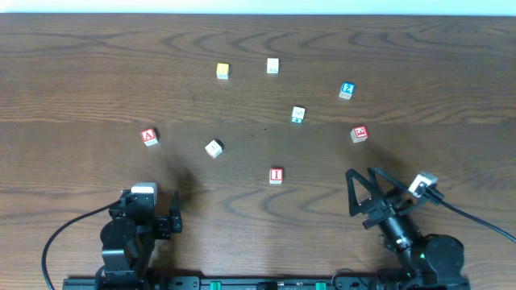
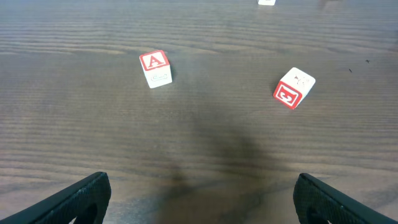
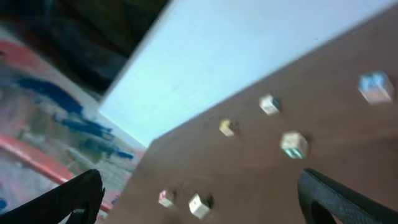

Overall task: Spell out Ai2
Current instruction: 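Reach the right gripper to the blue 2 block and grasp it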

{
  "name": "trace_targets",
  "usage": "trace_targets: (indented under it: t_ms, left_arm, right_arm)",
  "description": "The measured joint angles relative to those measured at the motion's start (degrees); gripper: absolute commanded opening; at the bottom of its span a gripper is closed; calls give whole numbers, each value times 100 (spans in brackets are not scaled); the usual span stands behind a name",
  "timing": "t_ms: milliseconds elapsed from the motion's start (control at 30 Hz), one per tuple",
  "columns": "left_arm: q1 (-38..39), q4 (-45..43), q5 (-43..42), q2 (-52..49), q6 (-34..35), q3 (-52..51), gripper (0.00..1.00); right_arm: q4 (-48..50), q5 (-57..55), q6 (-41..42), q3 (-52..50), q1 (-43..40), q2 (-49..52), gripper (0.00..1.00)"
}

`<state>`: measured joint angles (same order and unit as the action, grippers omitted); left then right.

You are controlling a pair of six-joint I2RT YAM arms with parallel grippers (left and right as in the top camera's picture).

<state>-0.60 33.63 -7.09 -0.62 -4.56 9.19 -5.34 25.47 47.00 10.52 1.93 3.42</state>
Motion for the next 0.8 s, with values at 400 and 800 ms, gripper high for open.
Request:
trace_targets:
  t_ms: [400,800]
  left_arm:
    - [0,-2,0,4,0,0,95]
    - [0,-2,2,4,0,0,95]
  right_arm:
    - [717,367,-1539,1355,-22,4133,99]
    - [-2024,310,-3574,4205,1270,7414,97]
